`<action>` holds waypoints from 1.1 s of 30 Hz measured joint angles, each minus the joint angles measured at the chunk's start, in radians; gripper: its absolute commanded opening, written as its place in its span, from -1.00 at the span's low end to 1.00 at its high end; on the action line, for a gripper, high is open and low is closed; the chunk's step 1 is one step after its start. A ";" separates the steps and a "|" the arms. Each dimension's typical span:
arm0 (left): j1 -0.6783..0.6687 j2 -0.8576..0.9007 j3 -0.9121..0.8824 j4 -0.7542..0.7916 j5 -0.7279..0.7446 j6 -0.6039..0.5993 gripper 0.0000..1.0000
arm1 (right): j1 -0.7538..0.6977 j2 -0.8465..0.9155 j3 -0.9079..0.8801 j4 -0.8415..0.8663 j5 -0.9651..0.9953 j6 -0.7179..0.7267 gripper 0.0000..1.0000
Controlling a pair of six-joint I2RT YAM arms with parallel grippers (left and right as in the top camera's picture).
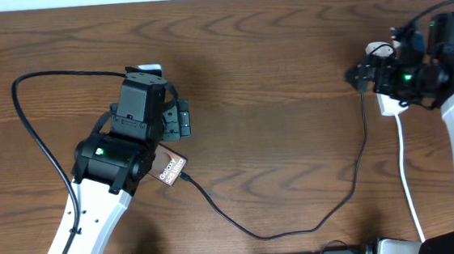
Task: Plug charger to phone and switch on socket
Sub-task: 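Release the phone and raise the left gripper above it, then move the right gripper to the power strip beside the white charger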
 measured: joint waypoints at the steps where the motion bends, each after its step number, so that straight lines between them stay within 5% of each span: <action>1: 0.000 0.000 0.000 -0.004 0.000 0.000 0.83 | -0.014 0.000 0.000 0.000 0.018 -0.003 0.98; 19: 0.000 0.000 0.000 -0.036 0.000 0.000 0.83 | -0.095 0.006 0.000 0.114 0.455 -0.056 0.99; 33: 0.000 0.000 0.000 -0.037 0.000 0.000 0.83 | -0.287 0.293 -0.001 0.050 0.034 -0.256 0.99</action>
